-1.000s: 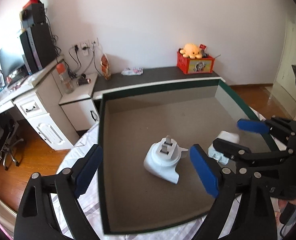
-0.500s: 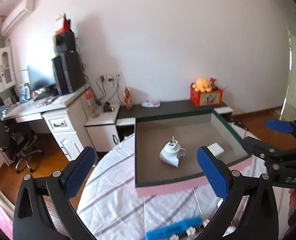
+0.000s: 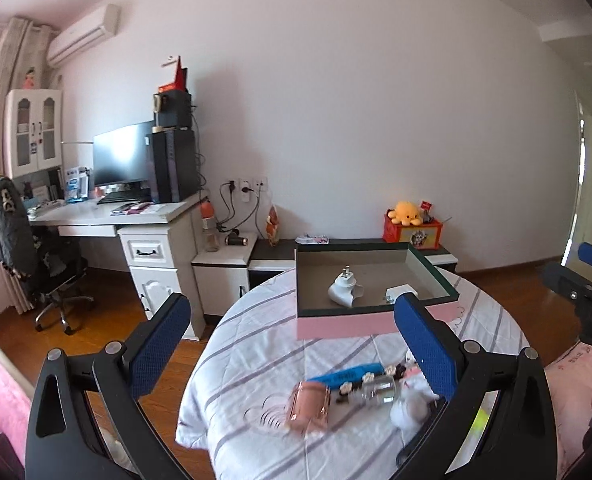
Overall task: Organize rigid objects
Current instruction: 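Withdraw both tools from the box back toward the bed items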
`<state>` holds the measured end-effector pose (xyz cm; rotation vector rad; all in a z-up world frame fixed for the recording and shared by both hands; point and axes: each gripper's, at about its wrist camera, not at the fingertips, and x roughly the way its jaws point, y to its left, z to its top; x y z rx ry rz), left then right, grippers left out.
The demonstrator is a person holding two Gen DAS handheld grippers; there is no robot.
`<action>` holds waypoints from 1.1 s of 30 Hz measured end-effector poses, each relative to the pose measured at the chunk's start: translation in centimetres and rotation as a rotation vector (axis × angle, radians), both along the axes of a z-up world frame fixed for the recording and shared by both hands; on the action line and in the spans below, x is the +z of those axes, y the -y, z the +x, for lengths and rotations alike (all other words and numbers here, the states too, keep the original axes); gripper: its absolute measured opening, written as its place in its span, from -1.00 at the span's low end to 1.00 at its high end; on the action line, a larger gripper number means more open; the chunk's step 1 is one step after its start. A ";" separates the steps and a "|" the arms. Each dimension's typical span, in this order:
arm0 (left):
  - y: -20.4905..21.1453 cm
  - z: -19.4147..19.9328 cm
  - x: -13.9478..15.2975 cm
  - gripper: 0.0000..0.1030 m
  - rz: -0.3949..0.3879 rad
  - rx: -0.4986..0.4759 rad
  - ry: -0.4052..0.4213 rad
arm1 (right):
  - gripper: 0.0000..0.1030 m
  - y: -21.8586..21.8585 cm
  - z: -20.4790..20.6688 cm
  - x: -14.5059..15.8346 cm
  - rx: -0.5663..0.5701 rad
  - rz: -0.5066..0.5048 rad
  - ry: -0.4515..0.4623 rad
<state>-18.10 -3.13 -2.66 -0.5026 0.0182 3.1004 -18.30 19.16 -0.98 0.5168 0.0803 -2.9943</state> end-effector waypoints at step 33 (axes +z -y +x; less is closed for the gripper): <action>-0.5 -3.9 -10.5 1.00 -0.064 -0.043 0.273 | 1.00 -2.1 -0.1 -8.2 -0.088 0.007 0.180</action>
